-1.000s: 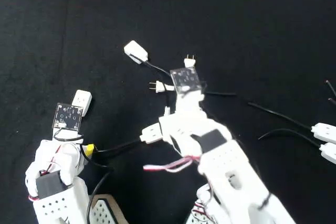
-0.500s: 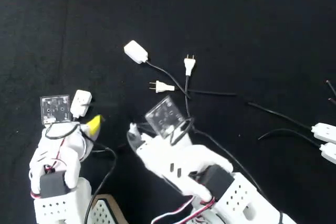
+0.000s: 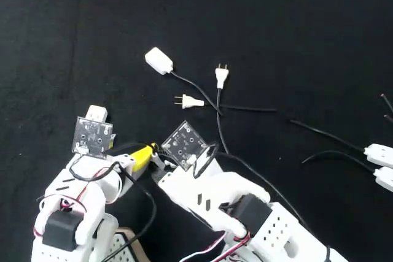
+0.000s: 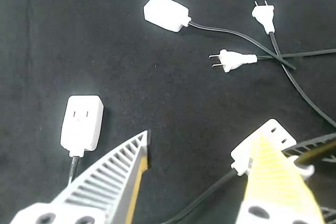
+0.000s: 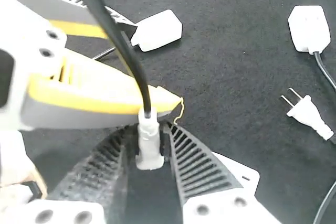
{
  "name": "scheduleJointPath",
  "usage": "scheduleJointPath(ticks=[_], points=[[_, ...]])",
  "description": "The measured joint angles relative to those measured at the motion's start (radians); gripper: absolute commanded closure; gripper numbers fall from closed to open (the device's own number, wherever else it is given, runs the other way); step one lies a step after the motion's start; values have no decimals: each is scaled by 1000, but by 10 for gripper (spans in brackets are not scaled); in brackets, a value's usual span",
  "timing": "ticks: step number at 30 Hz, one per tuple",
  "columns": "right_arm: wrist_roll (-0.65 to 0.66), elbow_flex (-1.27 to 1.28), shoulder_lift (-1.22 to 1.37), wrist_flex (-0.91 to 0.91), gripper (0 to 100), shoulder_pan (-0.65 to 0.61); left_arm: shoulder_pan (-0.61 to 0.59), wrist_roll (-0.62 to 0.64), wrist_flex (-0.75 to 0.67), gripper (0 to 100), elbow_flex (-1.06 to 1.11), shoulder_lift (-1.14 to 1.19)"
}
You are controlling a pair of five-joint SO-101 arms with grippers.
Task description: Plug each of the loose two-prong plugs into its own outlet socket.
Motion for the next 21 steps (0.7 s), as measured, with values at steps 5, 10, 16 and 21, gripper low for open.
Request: scheduleJointPath(ticks=[5,10,16,21], points=[[5,0,0,0,986,0,14,-5,0,689,0,0],[6,9,0,2,986,2,98,-26,-5,691,-5,0],[6,15,0,2,986,5,107,-44,-5,691,-5,0],[3,14,0,0,986,98,-35,-46,6,689,0,3]])
